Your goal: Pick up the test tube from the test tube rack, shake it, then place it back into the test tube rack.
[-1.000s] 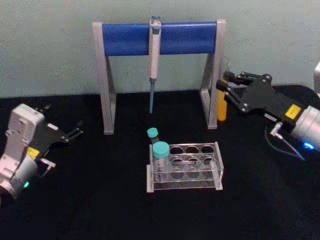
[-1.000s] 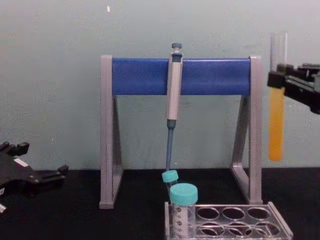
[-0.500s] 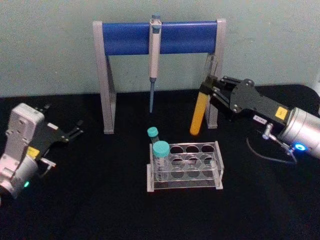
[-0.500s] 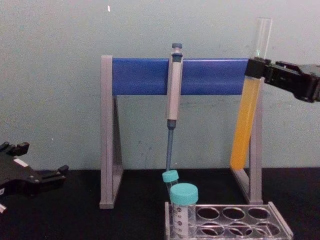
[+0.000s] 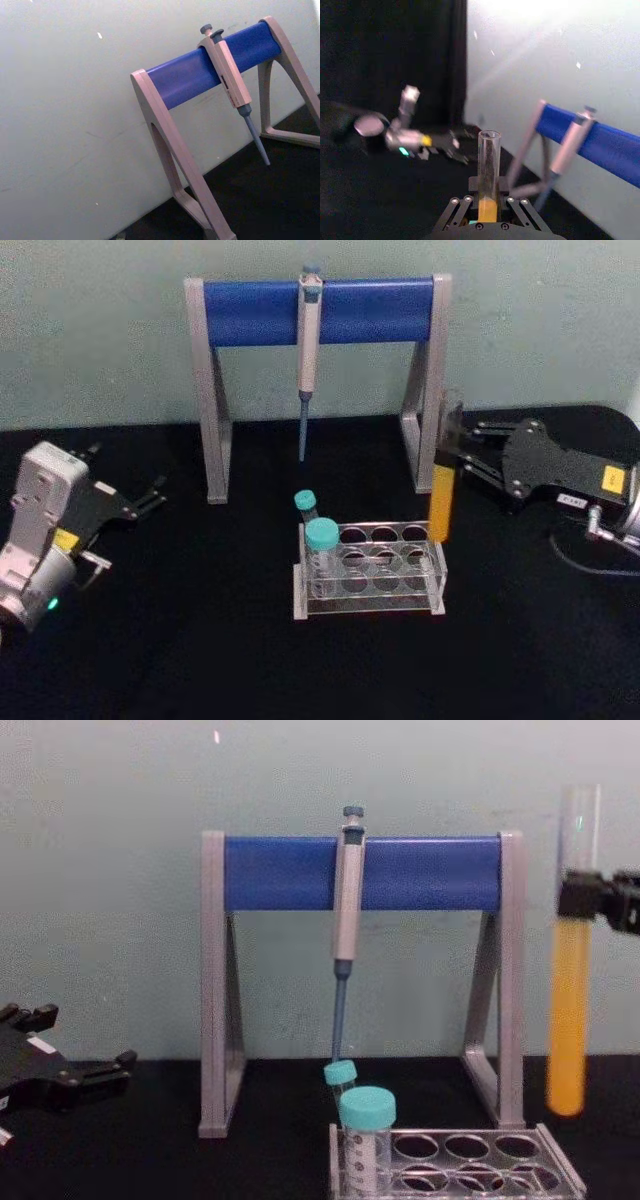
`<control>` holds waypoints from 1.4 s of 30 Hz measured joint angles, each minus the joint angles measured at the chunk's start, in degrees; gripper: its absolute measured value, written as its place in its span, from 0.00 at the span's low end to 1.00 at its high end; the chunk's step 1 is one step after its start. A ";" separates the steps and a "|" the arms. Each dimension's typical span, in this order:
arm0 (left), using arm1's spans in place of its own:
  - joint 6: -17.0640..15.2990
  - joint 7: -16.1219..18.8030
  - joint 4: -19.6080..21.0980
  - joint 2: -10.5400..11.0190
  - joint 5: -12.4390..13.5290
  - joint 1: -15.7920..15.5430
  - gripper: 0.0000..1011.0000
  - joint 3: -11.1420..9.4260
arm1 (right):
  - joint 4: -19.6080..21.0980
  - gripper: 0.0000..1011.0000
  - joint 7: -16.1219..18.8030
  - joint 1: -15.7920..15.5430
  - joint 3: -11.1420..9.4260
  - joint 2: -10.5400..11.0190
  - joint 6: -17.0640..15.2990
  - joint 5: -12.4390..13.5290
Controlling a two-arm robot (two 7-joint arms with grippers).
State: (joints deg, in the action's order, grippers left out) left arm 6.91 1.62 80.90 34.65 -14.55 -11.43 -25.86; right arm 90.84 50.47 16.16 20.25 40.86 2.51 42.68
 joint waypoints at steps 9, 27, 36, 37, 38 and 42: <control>0.00 0.00 0.00 0.00 0.00 0.00 0.99 0.00 | 1.19 0.21 -13.06 -0.64 0.09 1.14 4.25 -11.67; 0.00 0.00 0.00 0.00 0.00 0.00 0.99 0.00 | -1.36 0.21 -17.65 0.08 -1.30 -10.46 5.43 -9.94; 0.00 0.00 0.00 0.00 0.00 0.00 0.99 0.00 | -2.05 0.21 -5.49 1.68 0.35 -7.93 -2.07 1.54; 0.00 0.00 0.00 0.00 0.00 0.00 0.99 0.00 | -2.04 0.21 -4.71 1.72 0.42 -7.42 -2.47 2.09; 0.00 0.00 0.00 0.00 0.00 0.00 0.99 0.00 | -1.94 0.21 -3.41 1.76 0.48 -6.47 -2.92 2.89; 0.00 0.00 0.00 0.00 0.00 0.00 0.99 0.00 | -1.24 0.21 -1.54 1.46 0.51 -3.58 -2.75 3.08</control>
State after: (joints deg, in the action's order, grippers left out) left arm 6.91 1.62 80.90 34.65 -14.55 -11.43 -25.86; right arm 89.60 48.94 17.62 20.76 37.28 -0.24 45.76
